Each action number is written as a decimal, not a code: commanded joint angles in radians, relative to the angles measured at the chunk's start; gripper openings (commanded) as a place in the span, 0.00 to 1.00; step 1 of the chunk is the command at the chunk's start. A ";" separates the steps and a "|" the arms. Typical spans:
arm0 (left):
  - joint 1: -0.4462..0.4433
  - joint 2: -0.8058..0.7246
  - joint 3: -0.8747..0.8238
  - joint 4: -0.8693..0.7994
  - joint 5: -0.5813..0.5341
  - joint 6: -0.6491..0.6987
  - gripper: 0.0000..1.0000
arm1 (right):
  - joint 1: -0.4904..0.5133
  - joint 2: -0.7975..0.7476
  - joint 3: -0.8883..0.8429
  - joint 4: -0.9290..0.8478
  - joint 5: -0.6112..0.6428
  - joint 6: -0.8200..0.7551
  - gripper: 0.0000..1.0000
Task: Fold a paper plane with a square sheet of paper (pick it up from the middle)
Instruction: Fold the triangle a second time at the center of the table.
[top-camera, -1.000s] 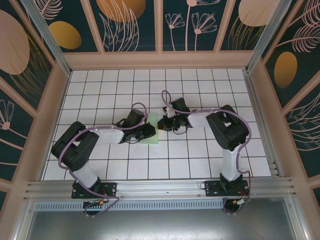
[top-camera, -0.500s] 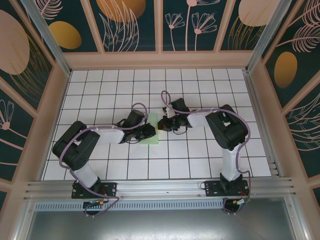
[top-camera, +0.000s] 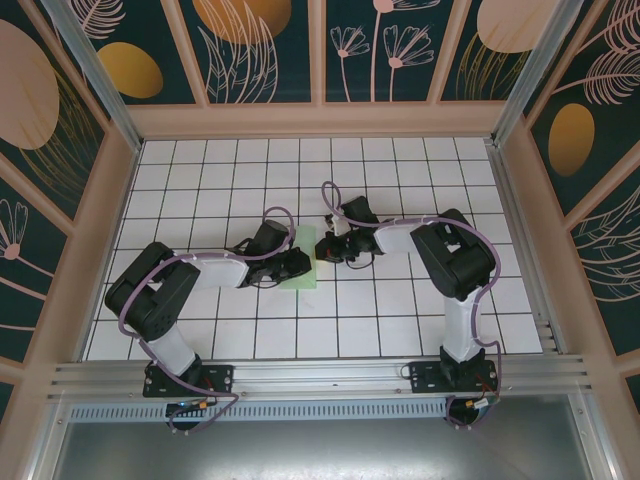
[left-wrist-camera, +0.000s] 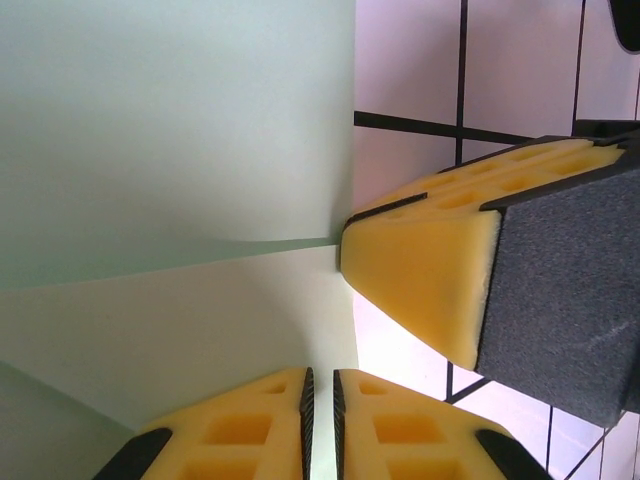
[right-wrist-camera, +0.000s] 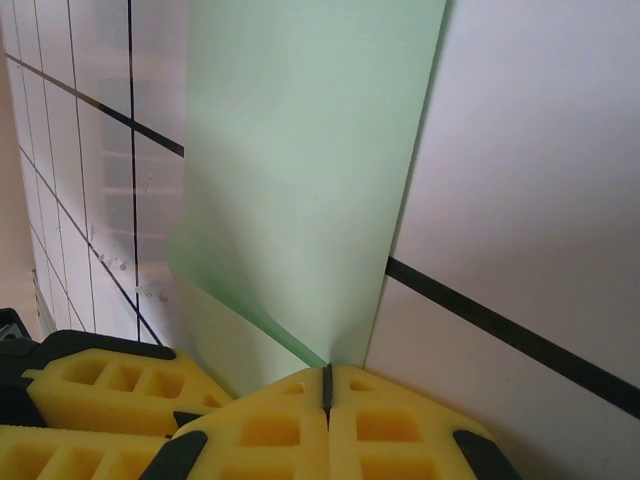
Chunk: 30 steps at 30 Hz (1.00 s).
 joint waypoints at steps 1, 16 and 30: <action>0.004 0.010 -0.014 0.010 0.021 -0.016 0.18 | 0.003 0.028 0.029 -0.018 -0.010 -0.026 0.05; 0.005 0.047 -0.012 0.010 0.026 -0.015 0.18 | 0.004 0.032 0.029 -0.027 0.002 -0.028 0.05; 0.004 0.058 -0.026 -0.062 -0.038 -0.068 0.16 | -0.013 -0.069 0.032 -0.064 0.078 0.005 0.20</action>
